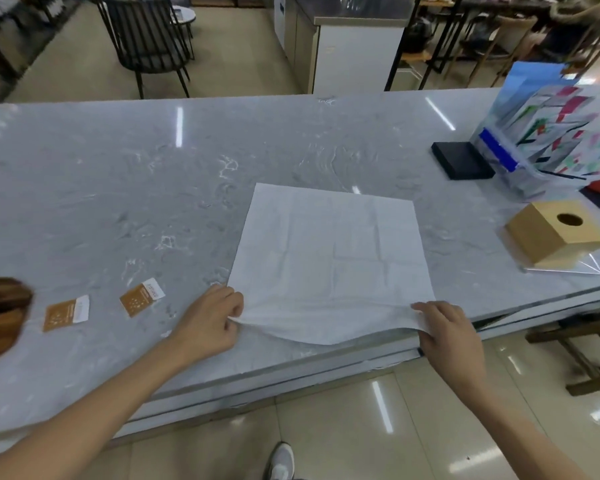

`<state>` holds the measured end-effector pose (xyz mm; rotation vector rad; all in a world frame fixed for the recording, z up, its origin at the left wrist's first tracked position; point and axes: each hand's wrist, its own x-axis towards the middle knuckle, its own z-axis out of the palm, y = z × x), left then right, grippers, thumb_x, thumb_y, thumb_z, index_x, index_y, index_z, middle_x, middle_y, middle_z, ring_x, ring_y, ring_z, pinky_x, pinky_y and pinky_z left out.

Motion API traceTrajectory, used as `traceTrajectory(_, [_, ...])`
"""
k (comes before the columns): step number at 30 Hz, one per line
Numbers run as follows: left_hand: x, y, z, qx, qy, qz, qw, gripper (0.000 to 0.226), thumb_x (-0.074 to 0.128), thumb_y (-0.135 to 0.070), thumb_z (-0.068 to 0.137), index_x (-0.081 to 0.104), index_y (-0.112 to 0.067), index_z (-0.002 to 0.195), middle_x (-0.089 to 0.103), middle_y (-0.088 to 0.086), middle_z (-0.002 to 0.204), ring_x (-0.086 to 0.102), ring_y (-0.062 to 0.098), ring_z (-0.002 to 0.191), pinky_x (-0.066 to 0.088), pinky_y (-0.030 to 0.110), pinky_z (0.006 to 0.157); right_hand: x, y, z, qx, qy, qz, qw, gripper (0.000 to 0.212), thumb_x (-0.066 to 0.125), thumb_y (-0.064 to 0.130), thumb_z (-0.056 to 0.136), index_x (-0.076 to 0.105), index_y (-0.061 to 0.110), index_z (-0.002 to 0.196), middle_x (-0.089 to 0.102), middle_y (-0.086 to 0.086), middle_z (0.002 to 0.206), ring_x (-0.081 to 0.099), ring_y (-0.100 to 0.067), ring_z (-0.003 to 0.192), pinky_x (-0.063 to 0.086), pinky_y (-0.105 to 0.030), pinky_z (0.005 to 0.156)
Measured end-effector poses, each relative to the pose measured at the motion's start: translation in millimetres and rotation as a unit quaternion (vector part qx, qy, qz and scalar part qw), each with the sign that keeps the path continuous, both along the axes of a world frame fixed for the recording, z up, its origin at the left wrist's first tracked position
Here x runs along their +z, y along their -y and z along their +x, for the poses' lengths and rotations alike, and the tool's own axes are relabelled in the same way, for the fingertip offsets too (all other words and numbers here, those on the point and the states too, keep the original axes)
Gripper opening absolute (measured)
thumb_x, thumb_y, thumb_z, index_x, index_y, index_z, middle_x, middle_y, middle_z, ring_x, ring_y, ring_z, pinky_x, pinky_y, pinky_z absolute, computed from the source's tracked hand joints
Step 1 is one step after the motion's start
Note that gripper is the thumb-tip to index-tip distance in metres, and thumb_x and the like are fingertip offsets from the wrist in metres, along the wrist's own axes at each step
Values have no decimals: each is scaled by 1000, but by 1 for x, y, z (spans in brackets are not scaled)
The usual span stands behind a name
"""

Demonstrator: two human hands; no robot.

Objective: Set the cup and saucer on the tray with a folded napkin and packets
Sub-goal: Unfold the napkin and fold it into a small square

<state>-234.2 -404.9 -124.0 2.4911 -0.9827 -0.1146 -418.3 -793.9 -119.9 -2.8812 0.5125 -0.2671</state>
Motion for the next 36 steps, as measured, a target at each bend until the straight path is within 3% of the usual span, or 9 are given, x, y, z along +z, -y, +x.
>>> traceTrajectory(5, [-4,-27,-8,28,5,14,1000,22,62,-34,68,48,-19,75,48,-8,75,39,12,75,36,26,60,30,8,17,63,69,77,993,45,75,-14,75,74,10,114,75,-8,110,70,-33,100,58,-38,81])
traceTrajectory(8, [1,-26,-9,54,1,54,997,32,52,-49,70,55,-18,80,57,-5,81,48,17,80,31,25,62,54,0,31,79,115,128,982,33,75,-3,85,76,17,112,73,10,108,71,-16,97,49,-15,83])
traceTrajectory(11, [16,-10,-11,63,1,93,994,48,57,-56,74,64,-25,110,63,-9,108,56,19,105,39,33,85,80,-18,43,105,146,143,973,27,80,4,84,78,21,105,73,15,101,70,-9,90,46,-3,83])
traceTrajectory(16, [70,57,-47,-14,-78,-54,995,81,62,-76,74,39,-39,143,46,-24,137,47,-2,123,42,23,102,116,-69,52,178,145,120,966,29,86,8,77,78,19,102,76,7,89,60,-1,78,48,-13,75])
traceTrajectory(21, [116,104,-71,-8,-49,-229,972,48,70,-51,84,58,-39,129,67,-19,118,62,2,96,57,25,87,134,-111,61,207,153,79,963,41,82,7,75,66,19,110,75,10,87,61,-4,79,46,-24,76])
traceTrajectory(25, [129,87,-58,1,-23,-257,966,28,69,-14,90,78,-29,113,80,-7,100,72,11,85,59,36,76,137,-102,75,248,120,141,951,45,82,28,82,57,28,119,71,18,88,61,5,86,39,-8,81])
traceTrajectory(27, [137,71,-50,17,-15,-281,959,27,68,-5,88,81,-23,104,80,-9,98,74,10,86,59,34,76,126,-97,86,273,114,112,949,38,82,30,83,63,27,115,70,17,88,63,0,84,45,-15,81])
traceTrajectory(30, [155,43,-36,48,-43,-336,940,18,66,-15,89,79,-25,96,77,-15,96,72,5,88,56,22,77,98,-87,105,237,127,74,960,16,77,15,86,75,18,101,73,7,89,65,-16,82,50,-30,71])
traceTrajectory(36, [186,-10,-11,69,-59,-401,912,29,60,-39,97,69,-19,80,56,2,67,50,9,66,40,26,63,55,-60,142,116,59,70,989,15,63,20,91,65,12,79,64,-3,74,56,-27,73,35,-30,54])
